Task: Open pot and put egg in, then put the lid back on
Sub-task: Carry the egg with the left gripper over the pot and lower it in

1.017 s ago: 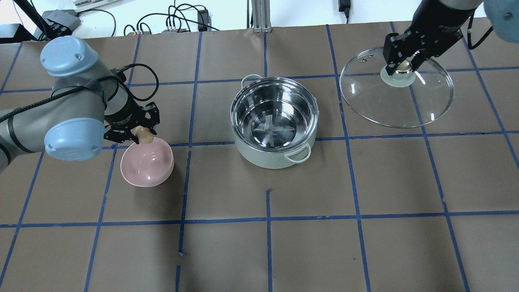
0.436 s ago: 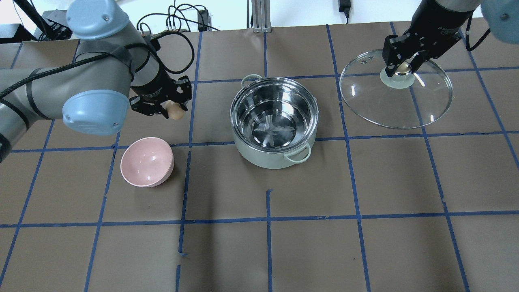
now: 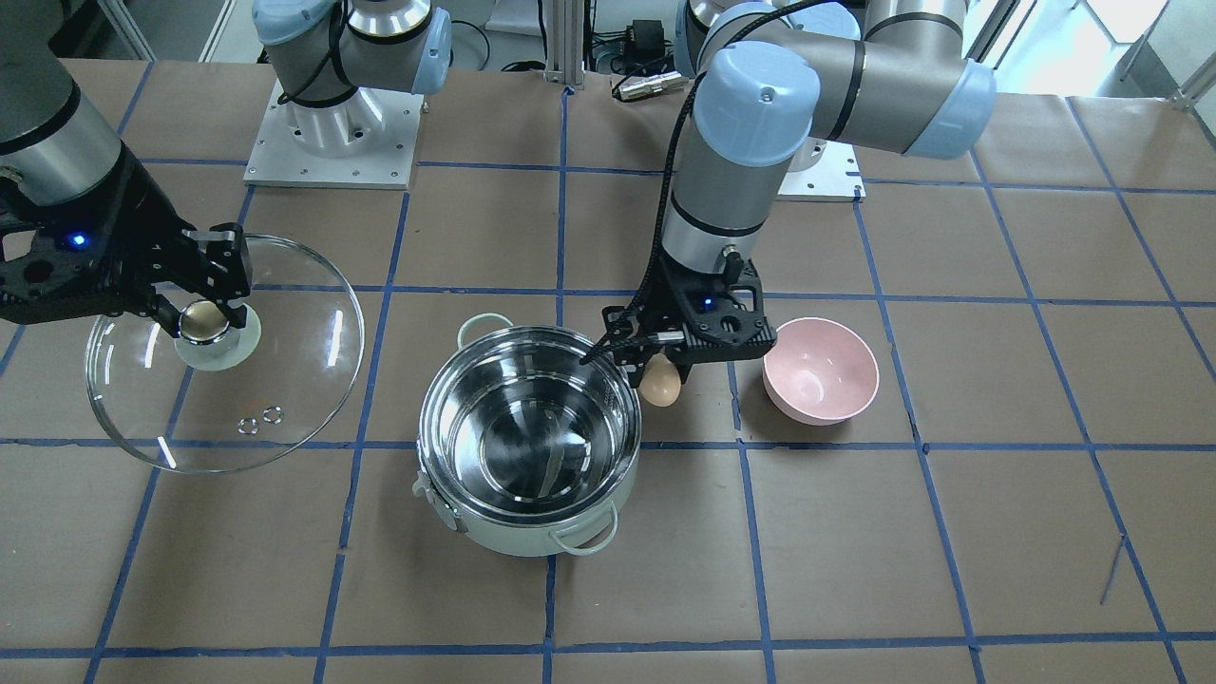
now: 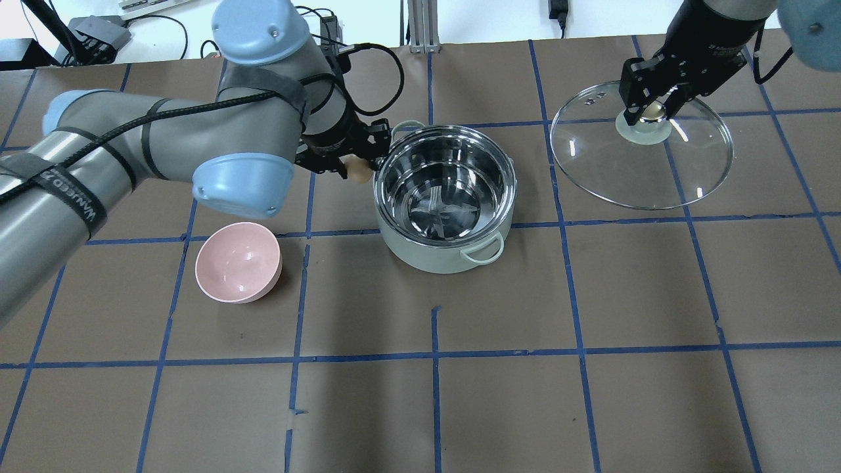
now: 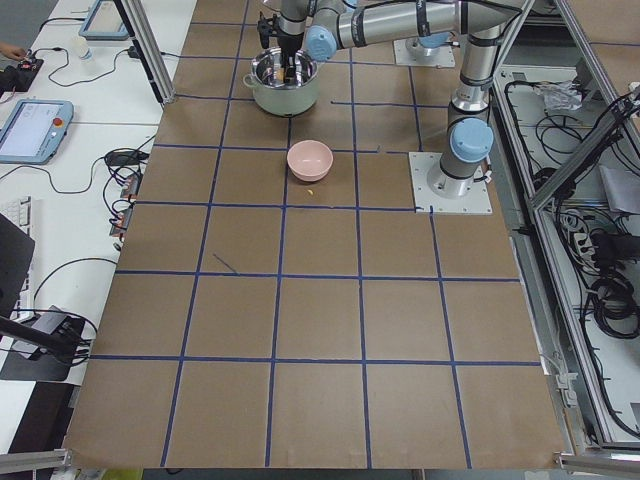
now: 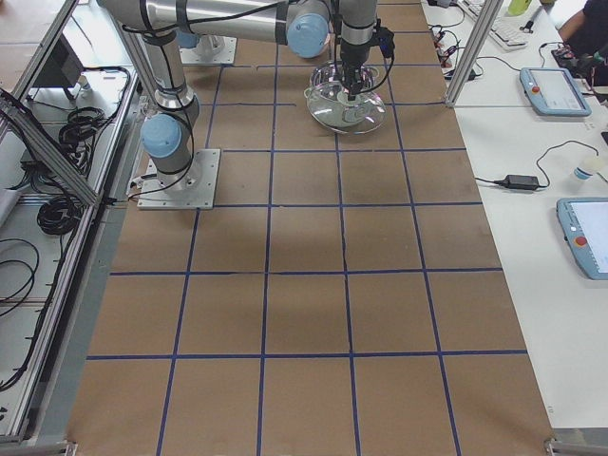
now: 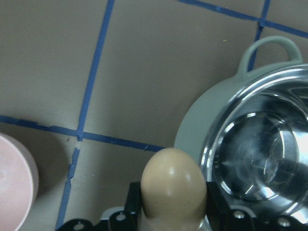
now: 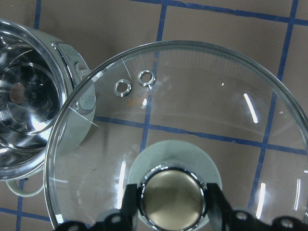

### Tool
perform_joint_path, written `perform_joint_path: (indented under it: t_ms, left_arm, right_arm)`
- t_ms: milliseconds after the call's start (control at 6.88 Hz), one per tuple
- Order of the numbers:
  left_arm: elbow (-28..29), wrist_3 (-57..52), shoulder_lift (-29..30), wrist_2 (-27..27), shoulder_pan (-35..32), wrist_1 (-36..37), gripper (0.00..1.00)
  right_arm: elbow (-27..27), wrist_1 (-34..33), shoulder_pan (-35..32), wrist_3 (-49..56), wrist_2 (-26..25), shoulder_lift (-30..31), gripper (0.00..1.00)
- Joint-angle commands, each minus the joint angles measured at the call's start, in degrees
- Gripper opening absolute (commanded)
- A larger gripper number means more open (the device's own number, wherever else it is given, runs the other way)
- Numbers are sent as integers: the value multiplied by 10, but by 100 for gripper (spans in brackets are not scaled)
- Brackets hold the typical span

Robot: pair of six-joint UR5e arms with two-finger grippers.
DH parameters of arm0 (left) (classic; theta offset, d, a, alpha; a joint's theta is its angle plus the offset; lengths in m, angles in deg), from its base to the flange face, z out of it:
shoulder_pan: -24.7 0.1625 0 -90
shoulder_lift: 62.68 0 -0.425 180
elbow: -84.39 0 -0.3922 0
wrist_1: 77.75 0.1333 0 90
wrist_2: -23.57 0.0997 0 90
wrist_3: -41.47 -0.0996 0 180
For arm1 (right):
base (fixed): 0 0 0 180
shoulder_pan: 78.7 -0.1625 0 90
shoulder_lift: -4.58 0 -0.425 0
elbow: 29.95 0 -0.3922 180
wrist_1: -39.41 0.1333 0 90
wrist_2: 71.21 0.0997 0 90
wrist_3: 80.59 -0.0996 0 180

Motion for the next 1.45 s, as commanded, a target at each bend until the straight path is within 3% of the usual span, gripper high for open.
perform_joint_path:
  t_ms: [0, 291, 436, 726, 1308]
  left_arm:
    - [25, -20, 39, 3, -28, 6, 21]
    - [23, -26, 50, 3, -31, 7, 22]
    - [23, -33, 58, 3, -31, 7, 54]
    - [24, -38, 61, 3, -31, 7, 55]
    - [42, -70, 26, 5, -24, 2, 99]
  right_arm:
    - [0, 0, 2, 2, 0, -1, 30]
    - [1, 0, 3, 2, 0, 0, 30]
    - [1, 1, 7, 7, 0, 0, 31]
    - [0, 1, 27, 48, 1, -1, 31]
    - [-11, -2, 25, 39, 7, 3, 30]
